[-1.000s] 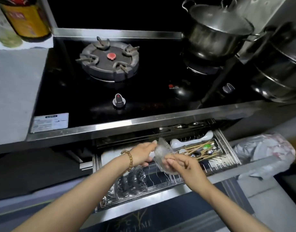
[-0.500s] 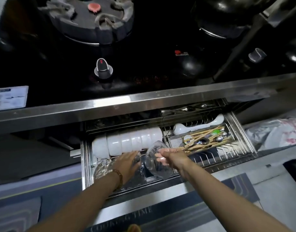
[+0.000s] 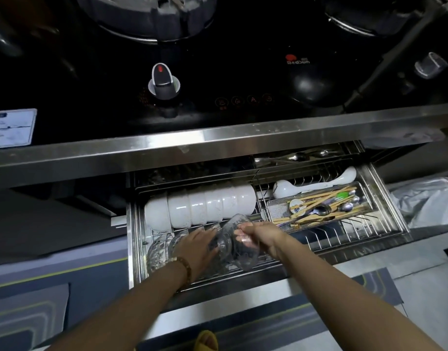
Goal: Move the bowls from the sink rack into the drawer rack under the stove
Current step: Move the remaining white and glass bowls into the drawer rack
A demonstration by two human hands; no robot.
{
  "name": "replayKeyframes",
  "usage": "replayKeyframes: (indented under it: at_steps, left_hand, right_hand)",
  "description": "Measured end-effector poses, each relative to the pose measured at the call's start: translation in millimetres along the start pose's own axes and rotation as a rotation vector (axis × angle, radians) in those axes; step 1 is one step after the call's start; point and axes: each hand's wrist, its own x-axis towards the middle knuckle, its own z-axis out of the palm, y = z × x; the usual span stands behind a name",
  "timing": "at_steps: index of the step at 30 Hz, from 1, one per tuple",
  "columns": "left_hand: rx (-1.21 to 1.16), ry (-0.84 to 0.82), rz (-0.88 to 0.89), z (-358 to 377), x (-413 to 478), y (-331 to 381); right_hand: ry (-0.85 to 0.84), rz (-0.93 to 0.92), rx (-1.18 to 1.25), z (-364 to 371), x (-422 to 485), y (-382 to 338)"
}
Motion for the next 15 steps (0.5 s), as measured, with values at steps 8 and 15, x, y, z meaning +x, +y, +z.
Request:
replayKeyframes:
  at_steps: [8, 15]
  left_hand:
    - [0.042, -0.029, 0.007, 5, 2, -5]
    - [0.047, -0.019, 0.018, 13, 6, -11]
  right_hand:
    - [-0.039, -0.002, 0.029, 11, 13, 1]
    - [-0.031, -0.044, -0.081, 29, 18, 2]
